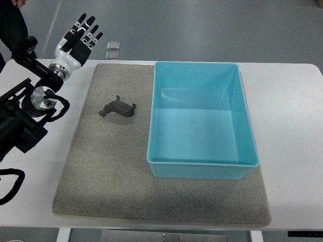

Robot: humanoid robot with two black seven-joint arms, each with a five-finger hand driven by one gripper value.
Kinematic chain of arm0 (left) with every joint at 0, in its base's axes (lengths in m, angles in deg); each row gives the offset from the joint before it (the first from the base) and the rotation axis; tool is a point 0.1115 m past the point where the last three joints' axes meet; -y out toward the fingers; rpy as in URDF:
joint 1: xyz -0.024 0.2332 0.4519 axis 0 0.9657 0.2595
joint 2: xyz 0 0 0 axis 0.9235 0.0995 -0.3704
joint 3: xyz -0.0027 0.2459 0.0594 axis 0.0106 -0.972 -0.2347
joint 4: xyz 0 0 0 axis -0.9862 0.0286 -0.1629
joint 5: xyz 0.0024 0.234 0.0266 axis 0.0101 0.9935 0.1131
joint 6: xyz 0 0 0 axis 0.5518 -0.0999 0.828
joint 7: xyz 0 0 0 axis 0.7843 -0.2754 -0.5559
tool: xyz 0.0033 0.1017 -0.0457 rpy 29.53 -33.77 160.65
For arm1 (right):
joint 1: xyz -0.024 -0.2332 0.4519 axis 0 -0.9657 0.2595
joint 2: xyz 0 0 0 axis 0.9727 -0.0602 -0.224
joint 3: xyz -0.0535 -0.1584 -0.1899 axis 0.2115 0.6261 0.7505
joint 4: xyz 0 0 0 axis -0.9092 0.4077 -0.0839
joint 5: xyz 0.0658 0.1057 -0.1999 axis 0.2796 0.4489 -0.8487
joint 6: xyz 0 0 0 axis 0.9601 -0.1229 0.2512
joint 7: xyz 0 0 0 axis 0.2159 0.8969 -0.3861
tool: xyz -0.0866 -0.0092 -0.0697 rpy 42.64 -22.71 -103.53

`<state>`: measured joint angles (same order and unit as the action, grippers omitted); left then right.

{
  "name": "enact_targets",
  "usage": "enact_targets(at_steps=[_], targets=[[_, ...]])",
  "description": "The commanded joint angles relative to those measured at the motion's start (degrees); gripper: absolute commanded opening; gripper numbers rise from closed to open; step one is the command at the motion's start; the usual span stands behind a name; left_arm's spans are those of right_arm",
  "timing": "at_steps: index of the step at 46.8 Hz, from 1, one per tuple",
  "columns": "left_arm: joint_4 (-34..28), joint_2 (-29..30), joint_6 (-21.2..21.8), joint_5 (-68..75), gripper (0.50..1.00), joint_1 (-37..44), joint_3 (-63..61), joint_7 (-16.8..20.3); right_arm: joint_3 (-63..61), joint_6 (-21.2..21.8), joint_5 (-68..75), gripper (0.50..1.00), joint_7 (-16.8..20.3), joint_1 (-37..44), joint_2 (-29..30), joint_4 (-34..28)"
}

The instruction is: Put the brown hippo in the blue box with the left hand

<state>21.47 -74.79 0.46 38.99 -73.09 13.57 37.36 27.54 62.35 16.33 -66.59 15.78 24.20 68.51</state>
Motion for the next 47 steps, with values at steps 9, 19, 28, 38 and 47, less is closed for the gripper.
enact_targets(at_steps=[9, 19, 28, 38, 47], targets=[[0.0, 0.0, 0.0, -0.1, 0.996, 0.0, 0.0, 1.4, 0.0, 0.0, -0.1, 0.936, 0.0, 0.0, 0.0, 0.0], [0.0, 0.1, -0.1, -0.1, 0.996, 0.0, 0.0, 1.4, 0.0, 0.0, 0.0, 0.936, 0.0, 0.0, 0.0, 0.0], [-0.3, 0.0, 0.3, -0.4, 0.996, -0.1, 0.1, 1.5, 0.0, 0.0, 0.0, 0.936, 0.0, 0.0, 0.0, 0.0], [-0.3, 0.2, 0.8, -0.4, 0.996, -0.1, 0.1, 1.5, 0.0, 0.0, -0.1, 0.936, 0.0, 0.0, 0.0, 0.0], [0.0, 0.4, 1.0, -0.1, 0.996, -0.1, 0.0, 1.5, 0.0, 0.0, 0.0, 0.936, 0.0, 0.0, 0.0, 0.0]])
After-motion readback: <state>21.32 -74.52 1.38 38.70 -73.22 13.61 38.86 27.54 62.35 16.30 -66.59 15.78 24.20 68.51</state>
